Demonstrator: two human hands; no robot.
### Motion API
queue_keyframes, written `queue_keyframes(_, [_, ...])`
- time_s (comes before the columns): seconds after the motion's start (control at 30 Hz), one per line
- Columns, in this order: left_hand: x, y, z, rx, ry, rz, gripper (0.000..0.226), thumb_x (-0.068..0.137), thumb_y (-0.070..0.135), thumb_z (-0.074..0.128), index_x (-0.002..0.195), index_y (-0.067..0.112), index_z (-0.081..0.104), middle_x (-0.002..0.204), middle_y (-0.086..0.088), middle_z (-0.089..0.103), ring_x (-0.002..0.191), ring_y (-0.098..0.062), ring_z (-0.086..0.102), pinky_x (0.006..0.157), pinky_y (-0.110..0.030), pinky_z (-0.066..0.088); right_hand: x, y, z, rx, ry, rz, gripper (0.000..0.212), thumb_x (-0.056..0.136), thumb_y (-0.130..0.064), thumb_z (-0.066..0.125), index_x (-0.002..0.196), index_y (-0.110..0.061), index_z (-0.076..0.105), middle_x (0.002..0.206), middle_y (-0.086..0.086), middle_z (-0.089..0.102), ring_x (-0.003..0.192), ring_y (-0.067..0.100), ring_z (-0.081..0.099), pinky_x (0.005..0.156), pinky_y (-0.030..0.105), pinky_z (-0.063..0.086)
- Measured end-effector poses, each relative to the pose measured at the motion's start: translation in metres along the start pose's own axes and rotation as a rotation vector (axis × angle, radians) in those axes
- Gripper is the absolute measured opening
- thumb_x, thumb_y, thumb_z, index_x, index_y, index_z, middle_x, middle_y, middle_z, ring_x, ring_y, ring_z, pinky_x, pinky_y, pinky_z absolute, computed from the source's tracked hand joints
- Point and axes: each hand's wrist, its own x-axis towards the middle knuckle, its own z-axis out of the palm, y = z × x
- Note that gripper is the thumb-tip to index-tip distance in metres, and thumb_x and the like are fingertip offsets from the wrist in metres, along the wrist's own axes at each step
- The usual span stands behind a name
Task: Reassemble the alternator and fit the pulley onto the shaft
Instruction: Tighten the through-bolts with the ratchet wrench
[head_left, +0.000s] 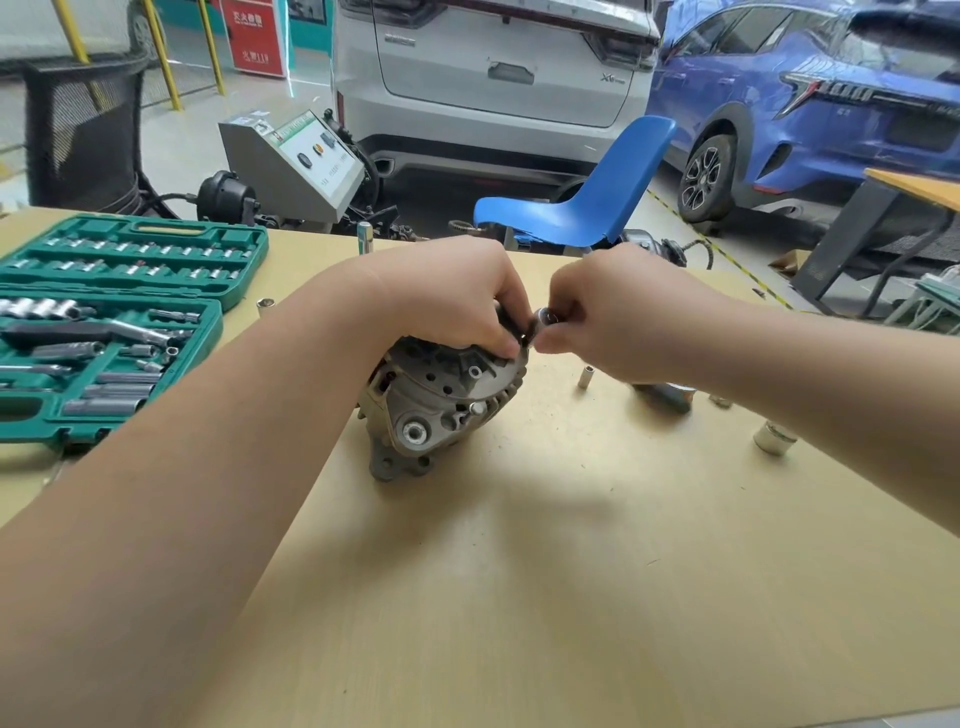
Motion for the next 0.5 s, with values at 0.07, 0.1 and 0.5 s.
queue_keyframes(0.07, [0.000, 0.000, 0.000, 0.019, 0.010, 0.002, 0.024, 0.089, 0.039, 0.078, 0.109, 0.052, 0.080, 0.090, 0.031, 0.068, 0.078, 0.001, 0.062, 0.042, -0.002, 0.038, -0.002, 0.003, -0.005, -0.217, 0.011, -0.240, 0.015, 0.099, -0.027, 0.069, 0.092, -0.024, 0.057, 0.075, -0.012, 0.053, 0.074, 0.020, 0.054, 0.060, 0.037, 0.047])
queue_keyframes(0.1, [0.001, 0.000, 0.000, 0.028, 0.012, 0.002, 0.024, 0.089, 0.039, 0.078, 0.109, 0.052, 0.080, 0.088, 0.032, 0.067, 0.078, 0.002, 0.062, 0.042, -0.004, 0.039, -0.001, 0.006, -0.008, -0.295, 0.005, -0.328, 0.009, 0.101, -0.022, 0.066, 0.098, -0.023, 0.057, 0.078, -0.012, 0.050, 0.079, 0.022, 0.053, 0.067, 0.041, 0.052])
queue_keyframes(0.5, [-0.003, 0.001, 0.003, 0.001, 0.013, -0.009, 0.026, 0.088, 0.043, 0.076, 0.109, 0.057, 0.077, 0.098, 0.025, 0.074, 0.086, -0.002, 0.065, 0.060, -0.022, 0.048, 0.001, -0.010, -0.005, 0.193, -0.085, 0.180, 0.040, 0.092, -0.047, 0.073, 0.078, -0.010, 0.070, 0.058, 0.003, 0.069, 0.058, 0.025, 0.069, 0.051, 0.029, 0.051])
